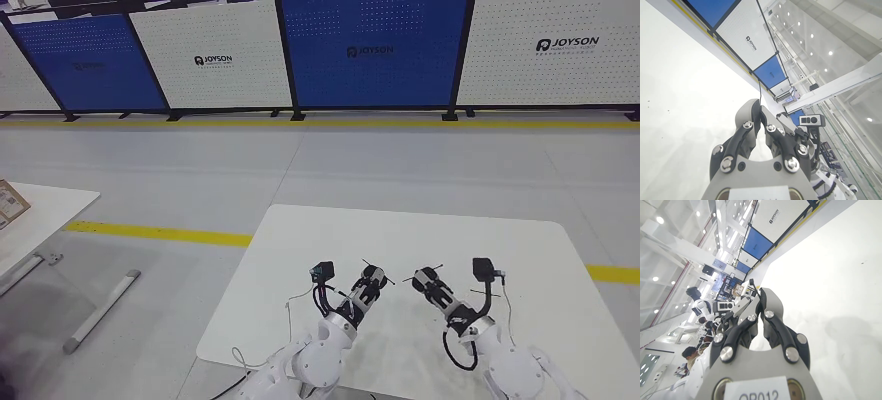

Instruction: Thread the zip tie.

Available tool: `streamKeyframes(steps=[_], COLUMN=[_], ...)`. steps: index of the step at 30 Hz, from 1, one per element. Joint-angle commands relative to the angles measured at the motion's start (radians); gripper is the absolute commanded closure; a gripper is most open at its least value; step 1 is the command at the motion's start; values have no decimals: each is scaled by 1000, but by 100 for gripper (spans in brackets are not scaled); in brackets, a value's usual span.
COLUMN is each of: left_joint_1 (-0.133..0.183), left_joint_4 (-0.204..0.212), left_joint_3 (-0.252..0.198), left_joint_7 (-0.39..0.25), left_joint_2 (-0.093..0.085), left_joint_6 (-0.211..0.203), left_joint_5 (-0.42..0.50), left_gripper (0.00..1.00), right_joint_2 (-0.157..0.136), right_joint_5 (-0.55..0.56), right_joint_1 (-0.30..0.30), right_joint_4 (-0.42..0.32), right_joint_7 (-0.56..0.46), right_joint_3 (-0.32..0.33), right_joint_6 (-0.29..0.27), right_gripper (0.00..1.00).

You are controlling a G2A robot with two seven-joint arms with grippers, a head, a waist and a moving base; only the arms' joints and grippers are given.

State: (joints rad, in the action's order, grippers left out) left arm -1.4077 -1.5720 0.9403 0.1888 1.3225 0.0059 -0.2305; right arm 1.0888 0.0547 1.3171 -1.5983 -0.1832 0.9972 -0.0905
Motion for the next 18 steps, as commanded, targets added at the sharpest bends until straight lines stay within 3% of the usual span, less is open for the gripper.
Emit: streamKeyframes(steps=[1, 12, 18], left_joint_1=[0, 0, 0], left_joint_4=[0, 0, 0], left_joint_3=[0, 0, 0], left_joint_7=[0, 0, 0], left_joint_2=[0, 0, 0], left_joint_6=[0, 0, 0], left_joint_5=[0, 0, 0], left_gripper=[100, 100, 100], right_joint_2=[3, 4, 11], right_joint_5=[5, 13, 68], right_joint_1=[9, 12, 62], right_joint_4=[-1, -2, -24], right_joint_7=[31, 40, 134], right_joint_3=[1, 1, 0], right_joint_6=[5, 14, -48], right_gripper=[100, 100, 100])
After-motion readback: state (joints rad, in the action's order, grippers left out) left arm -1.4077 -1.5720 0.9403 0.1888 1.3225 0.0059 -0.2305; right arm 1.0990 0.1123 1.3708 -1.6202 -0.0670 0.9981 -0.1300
